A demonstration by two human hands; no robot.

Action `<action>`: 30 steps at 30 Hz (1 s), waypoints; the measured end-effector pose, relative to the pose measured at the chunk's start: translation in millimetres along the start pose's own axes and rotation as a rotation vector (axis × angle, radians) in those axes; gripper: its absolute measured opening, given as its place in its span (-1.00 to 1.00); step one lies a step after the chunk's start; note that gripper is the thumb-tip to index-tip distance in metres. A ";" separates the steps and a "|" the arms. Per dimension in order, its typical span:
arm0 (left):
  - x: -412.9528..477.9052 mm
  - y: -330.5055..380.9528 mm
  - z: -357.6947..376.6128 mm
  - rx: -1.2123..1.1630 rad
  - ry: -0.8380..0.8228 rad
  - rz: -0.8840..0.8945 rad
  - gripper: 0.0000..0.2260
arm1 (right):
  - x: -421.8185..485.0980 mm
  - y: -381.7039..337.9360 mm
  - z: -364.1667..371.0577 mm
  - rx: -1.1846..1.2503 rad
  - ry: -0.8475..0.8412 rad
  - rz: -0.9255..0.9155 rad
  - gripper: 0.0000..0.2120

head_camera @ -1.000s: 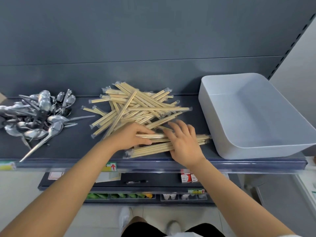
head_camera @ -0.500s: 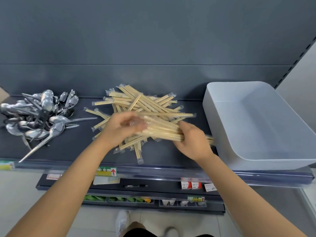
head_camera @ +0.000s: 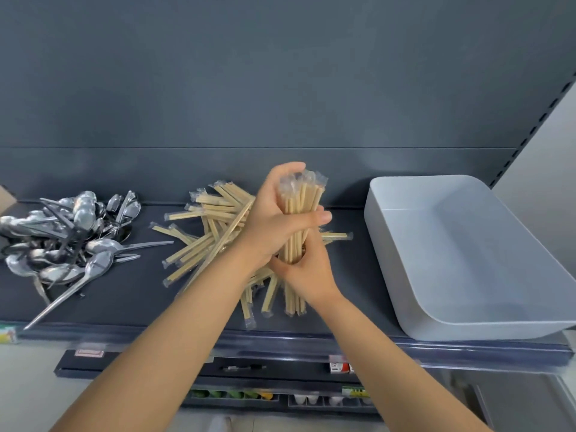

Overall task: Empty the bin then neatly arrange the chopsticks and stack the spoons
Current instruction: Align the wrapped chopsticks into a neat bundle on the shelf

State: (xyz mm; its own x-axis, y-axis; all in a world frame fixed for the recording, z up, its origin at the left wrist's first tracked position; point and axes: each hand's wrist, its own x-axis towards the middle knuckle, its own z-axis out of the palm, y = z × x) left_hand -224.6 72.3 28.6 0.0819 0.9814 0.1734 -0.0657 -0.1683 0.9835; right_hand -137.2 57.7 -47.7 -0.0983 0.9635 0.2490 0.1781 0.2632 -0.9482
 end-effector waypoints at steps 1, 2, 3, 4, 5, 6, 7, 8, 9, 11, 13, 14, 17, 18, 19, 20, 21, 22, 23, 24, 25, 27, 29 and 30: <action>0.3 -2.6 -1.1 -0.018 0.009 0.003 -0.31 | -0.3 3.9 1.1 -0.004 -0.013 0.018 -0.37; 0.2 -4.6 -1.5 -0.022 0.009 -0.004 -0.27 | -1.9 5.8 2.3 0.011 -0.027 0.063 -0.46; -0.7 -5.1 -1.4 -0.019 -0.003 -0.012 -0.27 | -3.4 7.4 2.6 0.035 -0.037 0.104 -0.60; -0.5 -4.7 -0.9 -0.003 -0.024 -0.019 -0.33 | -4.6 8.2 3.0 0.055 -0.038 0.129 -0.72; 0.0 -3.1 -0.3 0.022 -0.040 -0.026 -0.43 | -5.4 8.4 3.7 0.060 -0.028 0.140 -0.80; 0.4 0.0 0.3 0.039 -0.049 -0.023 -0.54 | -6.4 6.7 3.8 0.047 -0.014 0.135 -0.84; 0.4 2.9 0.0 0.032 -0.054 -0.004 -0.61 | -6.4 3.9 3.1 0.020 0.003 0.128 -0.87; 0.5 5.2 -1.6 -0.001 -0.054 0.033 -0.65 | -5.1 1.2 2.0 -0.026 0.020 0.123 -0.85; 0.6 6.4 -5.0 -0.045 -0.048 0.076 -0.65 | -2.8 -1.3 -0.3 -0.085 0.035 0.104 -0.80; -1.3 7.0 -14.4 -0.153 -0.008 0.127 -0.60 | 1.6 -3.5 -7.4 -0.213 0.023 0.032 -0.74; -5.6 5.0 -21.8 -0.234 0.044 0.133 -0.57 | 2.8 -1.3 -13.5 -0.273 -0.019 0.002 -0.77; -7.9 3.0 -23.0 -0.250 0.046 0.123 -0.56 | 0.7 0.7 -13.8 -0.247 -0.029 0.009 -0.77; -10.7 2.9 -14.8 -0.251 -0.093 0.028 -0.62 | -9.0 3.1 -5.0 -0.036 0.048 0.040 -0.62; -9.5 5.9 -9.4 -0.207 -0.137 0.000 -0.66 | -10.8 1.1 -0.8 0.028 0.097 0.048 -0.60; -8.1 10.3 -4.5 -0.166 -0.150 -0.012 -0.69 | -10.8 -0.8 2.5 0.078 0.135 0.047 -0.63; -6.9 15.4 0.1 -0.149 -0.141 -0.011 -0.72 | -9.6 -2.2 4.0 0.113 0.158 0.037 -0.70; -6.2 20.3 3.5 -0.157 -0.117 -0.009 -0.76 | -8.2 -2.5 4.3 0.133 0.165 0.025 -0.75; -6.1 22.8 5.8 -0.163 -0.088 -0.009 -0.81 | -7.4 -1.4 3.6 0.138 0.155 0.013 -0.75; -6.0 22.9 7.0 -0.139 -0.056 -0.008 -0.85 | -7.7 0.3 2.5 0.134 0.133 0.008 -0.73; -6.7 19.7 7.8 -0.081 -0.028 -0.007 -0.87 | -9.2 3.3 1.3 0.117 0.105 0.015 -0.72; -7.9 13.8 7.8 -0.018 -0.005 -0.012 -0.86 | -11.5 7.2 0.2 0.092 0.078 0.033 -0.72; -10.6 2.2 4.8 0.032 0.025 -0.052 -0.83 | -15.2 14.6 0.1 0.032 0.028 0.070 -0.65; -12.0 -2.9 -3.0 0.055 0.044 -0.069 -0.81 | -16.1 16.4 1.3 -0.029 -0.004 0.069 -0.63; -12.6 -2.3 -8.8 0.082 0.048 -0.061 -0.82 | -15.8 15.6 2.1 -0.065 -0.013 0.064 -0.68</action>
State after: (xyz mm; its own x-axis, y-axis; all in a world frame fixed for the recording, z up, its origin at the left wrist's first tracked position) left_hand -234.3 61.1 23.7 0.0356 0.9930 0.1129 0.0201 -0.1136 0.9933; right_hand -134.9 46.5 -66.8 -0.0975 0.9778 0.1854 0.2477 0.2043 -0.9471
